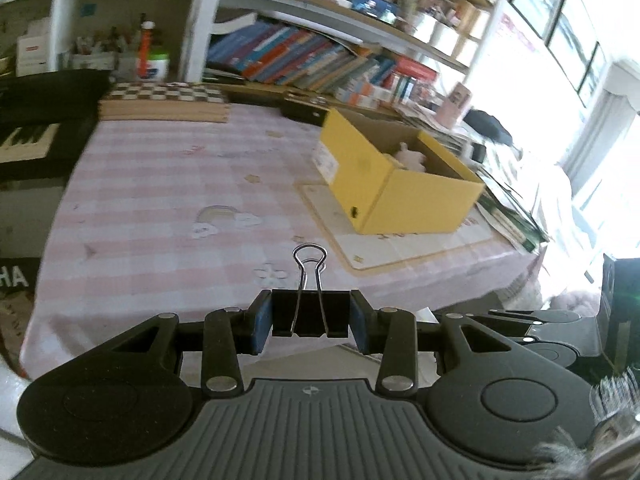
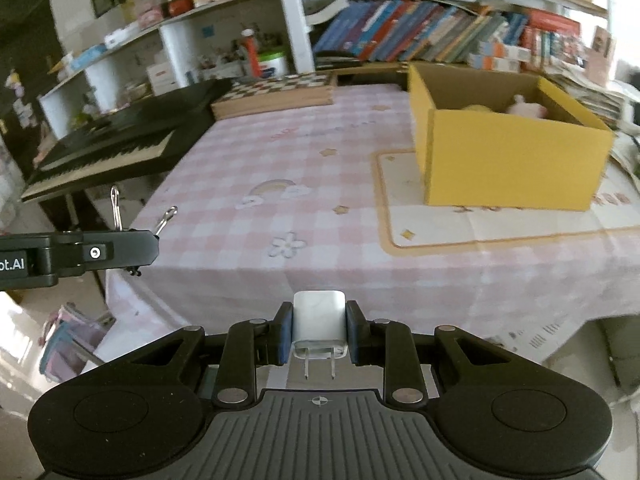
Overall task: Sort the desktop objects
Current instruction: 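Carry the binder clip and charger plug with both grippers toward the yellow box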
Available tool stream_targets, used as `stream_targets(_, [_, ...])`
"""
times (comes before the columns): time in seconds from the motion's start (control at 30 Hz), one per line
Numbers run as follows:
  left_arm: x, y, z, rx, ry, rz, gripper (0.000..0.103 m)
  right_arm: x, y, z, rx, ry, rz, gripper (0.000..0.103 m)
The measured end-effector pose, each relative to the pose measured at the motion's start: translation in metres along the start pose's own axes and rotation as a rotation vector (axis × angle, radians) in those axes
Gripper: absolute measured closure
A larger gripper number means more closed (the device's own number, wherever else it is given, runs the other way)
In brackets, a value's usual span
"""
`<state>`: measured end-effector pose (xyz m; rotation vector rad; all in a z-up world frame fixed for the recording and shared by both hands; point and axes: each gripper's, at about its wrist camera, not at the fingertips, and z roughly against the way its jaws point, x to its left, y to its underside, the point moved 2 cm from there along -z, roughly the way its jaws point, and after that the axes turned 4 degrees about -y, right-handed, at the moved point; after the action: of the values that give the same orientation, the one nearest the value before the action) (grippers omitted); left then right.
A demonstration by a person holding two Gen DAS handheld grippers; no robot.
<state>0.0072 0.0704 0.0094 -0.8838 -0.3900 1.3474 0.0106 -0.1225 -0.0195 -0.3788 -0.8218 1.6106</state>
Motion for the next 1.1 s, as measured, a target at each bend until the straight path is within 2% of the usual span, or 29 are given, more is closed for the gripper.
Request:
stream_targets(0.67, [-0.083,-0.013,-0.059,0.081,0.178,-0.138,0.066,-0.078,0.015,0.034,-0.023,0.166,-0.158,0.077])
stream_targets(1.1, [-0.133,-0.034,-0.100,0.097,0.210,-0.167,0.066,-0.135,-0.004,0.036,-0.020,0.185,-0.172,0.077])
